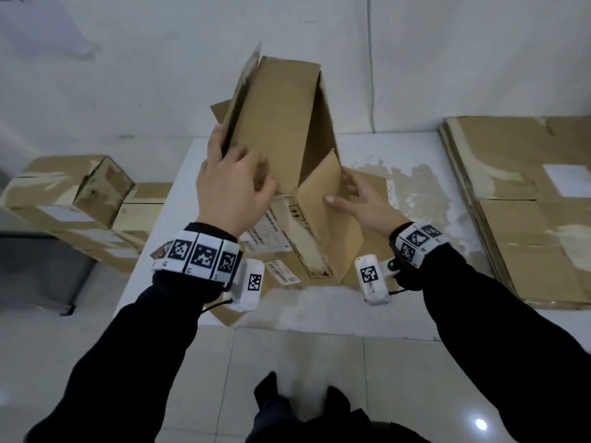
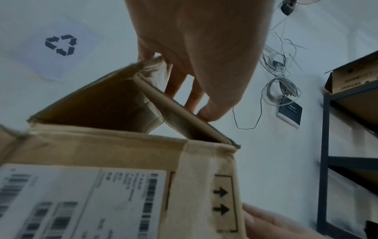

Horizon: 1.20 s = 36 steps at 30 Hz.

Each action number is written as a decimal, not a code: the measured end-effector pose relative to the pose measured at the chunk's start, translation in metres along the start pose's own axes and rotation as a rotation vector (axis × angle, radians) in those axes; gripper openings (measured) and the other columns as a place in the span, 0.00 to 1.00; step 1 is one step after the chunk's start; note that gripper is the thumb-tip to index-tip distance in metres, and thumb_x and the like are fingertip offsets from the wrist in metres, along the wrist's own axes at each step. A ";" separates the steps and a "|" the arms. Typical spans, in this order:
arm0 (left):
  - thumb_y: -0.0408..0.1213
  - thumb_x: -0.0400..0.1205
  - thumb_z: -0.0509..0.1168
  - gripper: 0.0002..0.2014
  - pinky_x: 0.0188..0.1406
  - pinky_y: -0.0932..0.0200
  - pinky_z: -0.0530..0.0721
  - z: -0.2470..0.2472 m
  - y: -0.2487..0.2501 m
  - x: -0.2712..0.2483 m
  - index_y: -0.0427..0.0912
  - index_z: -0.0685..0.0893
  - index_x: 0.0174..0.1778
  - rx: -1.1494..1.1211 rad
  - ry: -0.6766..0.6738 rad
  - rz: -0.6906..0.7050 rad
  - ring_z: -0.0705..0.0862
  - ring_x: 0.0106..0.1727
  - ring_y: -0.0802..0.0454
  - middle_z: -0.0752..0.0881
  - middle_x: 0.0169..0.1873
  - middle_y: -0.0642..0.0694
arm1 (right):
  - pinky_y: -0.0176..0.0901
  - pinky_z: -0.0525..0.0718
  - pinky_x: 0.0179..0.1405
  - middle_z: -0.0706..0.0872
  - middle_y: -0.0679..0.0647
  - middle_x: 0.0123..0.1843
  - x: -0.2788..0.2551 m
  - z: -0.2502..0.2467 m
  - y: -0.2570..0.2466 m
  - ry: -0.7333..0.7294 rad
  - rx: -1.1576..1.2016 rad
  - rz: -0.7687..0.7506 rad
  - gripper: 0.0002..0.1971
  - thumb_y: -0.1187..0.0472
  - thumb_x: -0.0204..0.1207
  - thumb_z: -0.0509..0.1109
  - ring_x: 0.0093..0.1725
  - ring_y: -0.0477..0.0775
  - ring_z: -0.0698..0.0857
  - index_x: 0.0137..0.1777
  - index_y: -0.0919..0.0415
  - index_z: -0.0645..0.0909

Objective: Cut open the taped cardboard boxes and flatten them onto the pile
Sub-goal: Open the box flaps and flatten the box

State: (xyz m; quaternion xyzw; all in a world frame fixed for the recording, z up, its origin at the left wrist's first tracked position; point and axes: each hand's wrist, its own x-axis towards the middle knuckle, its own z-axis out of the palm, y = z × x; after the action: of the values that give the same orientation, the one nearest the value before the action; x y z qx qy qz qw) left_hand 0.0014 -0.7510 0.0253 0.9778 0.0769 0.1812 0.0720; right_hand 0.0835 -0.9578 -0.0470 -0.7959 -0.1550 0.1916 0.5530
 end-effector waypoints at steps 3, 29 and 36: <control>0.70 0.76 0.53 0.36 0.69 0.35 0.66 0.008 0.018 0.003 0.41 0.75 0.63 0.132 -0.042 -0.093 0.50 0.83 0.36 0.76 0.69 0.36 | 0.41 0.70 0.65 0.72 0.53 0.66 -0.006 0.008 0.005 0.092 0.017 -0.020 0.32 0.57 0.73 0.75 0.65 0.51 0.71 0.74 0.58 0.65; 0.64 0.69 0.63 0.43 0.72 0.36 0.60 0.066 0.028 -0.005 0.44 0.65 0.77 0.247 -0.060 -0.020 0.53 0.82 0.38 0.66 0.77 0.36 | 0.62 0.77 0.68 0.78 0.63 0.70 0.051 -0.049 0.083 0.396 -0.011 0.311 0.24 0.51 0.82 0.59 0.68 0.63 0.78 0.73 0.64 0.72; 0.60 0.72 0.66 0.42 0.74 0.33 0.56 0.131 0.043 0.037 0.42 0.62 0.78 0.169 -0.193 -0.073 0.51 0.82 0.37 0.62 0.79 0.34 | 0.56 0.82 0.62 0.77 0.53 0.70 -0.036 0.039 0.083 0.211 0.339 0.393 0.39 0.39 0.70 0.72 0.64 0.53 0.80 0.76 0.55 0.63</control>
State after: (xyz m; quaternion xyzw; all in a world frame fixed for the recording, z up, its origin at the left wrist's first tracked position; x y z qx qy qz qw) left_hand 0.0891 -0.8015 -0.0758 0.9898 0.1203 0.0766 0.0031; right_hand 0.0360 -0.9708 -0.1324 -0.7223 0.0950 0.2344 0.6437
